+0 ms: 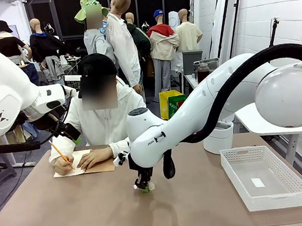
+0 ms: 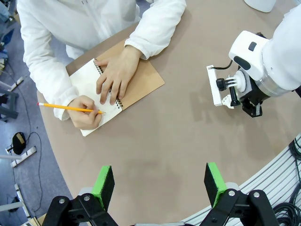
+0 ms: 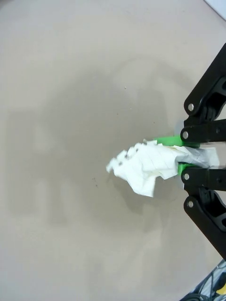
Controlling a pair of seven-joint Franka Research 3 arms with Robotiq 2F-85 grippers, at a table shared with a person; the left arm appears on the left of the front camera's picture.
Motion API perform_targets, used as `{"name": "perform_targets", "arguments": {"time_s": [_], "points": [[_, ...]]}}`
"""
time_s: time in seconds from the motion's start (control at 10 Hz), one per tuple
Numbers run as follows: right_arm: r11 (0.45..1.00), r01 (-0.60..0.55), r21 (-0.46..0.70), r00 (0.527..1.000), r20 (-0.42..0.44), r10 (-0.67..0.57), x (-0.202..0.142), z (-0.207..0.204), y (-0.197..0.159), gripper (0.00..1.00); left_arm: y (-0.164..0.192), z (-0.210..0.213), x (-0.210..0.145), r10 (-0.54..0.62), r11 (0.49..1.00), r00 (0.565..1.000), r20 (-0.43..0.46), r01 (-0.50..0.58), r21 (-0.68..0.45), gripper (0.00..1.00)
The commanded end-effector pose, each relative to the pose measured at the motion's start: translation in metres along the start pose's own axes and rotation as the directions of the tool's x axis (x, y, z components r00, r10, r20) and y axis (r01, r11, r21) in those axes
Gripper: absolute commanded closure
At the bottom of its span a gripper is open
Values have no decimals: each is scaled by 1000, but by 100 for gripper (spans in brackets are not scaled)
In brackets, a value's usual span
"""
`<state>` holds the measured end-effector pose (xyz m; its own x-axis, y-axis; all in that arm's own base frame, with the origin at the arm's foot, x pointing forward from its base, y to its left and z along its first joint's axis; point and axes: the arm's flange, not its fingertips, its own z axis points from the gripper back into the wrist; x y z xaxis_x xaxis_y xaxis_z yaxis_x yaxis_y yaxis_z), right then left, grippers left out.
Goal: Sort the paper based on its condition.
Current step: If a person hands you a paper, place it in the Organizing basket , and if it's crumpled, put it in the Trash can.
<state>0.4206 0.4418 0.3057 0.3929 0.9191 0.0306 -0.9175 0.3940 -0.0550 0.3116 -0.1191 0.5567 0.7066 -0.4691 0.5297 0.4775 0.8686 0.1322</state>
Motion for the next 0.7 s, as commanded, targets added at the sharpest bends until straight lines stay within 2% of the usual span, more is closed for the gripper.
{"name": "perform_targets", "arguments": {"time_s": [0.0,0.3,0.5,0.6], "points": [[999,16,-37,1000,-25,-17,0,7,-5,97,1,0,0,5,1000,1000,6,-5,-4,0],[996,60,-62,997,-36,-62,-35,52,-36,97,1,0,0,5,1000,1000,6,-5,-4,0],[983,135,-122,989,-42,-141,-75,96,-79,97,1,0,0,5,1000,1000,6,-5,-4,0],[981,132,-145,990,-39,-139,-90,111,-100,97,1,0,0,5,1000,1000,6,-5,-4,0]]}}
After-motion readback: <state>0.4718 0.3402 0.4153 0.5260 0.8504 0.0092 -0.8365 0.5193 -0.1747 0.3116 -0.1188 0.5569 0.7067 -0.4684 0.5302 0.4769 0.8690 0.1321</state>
